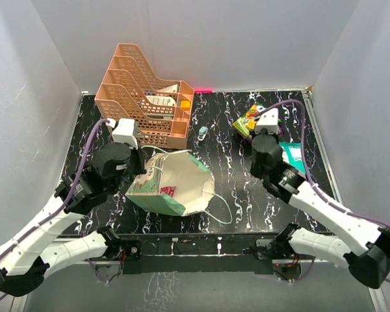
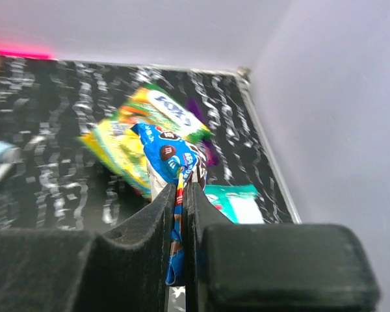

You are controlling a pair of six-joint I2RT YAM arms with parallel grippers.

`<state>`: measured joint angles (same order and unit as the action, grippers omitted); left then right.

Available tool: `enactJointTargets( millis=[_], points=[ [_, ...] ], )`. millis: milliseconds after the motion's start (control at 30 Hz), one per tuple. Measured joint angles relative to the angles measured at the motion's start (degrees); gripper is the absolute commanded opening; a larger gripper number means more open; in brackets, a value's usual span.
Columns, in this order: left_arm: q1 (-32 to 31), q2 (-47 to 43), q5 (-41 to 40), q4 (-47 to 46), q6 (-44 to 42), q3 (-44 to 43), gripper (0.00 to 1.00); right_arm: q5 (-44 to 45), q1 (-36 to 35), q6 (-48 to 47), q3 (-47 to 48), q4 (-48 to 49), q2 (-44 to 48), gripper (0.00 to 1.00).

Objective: Take the snacks out of the paper bag

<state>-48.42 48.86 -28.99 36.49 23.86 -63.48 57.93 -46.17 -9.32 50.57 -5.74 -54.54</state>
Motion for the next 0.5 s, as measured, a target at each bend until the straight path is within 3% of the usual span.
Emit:
enactJointTargets(
  millis=[267,500],
  points=[
    [0.00,-0.22,-0.35,-2.67,-10.21,-6.82,0.00,-9.16,25.14,14.45,-3.98,-1.57,-7.39,0.07],
    [0.00,0.46,3.50,-4.22,-16.59,-7.04,0.00,-16.57,36.59,23.69,-7.28,-1.33,-15.28,0.07]
  ],
)
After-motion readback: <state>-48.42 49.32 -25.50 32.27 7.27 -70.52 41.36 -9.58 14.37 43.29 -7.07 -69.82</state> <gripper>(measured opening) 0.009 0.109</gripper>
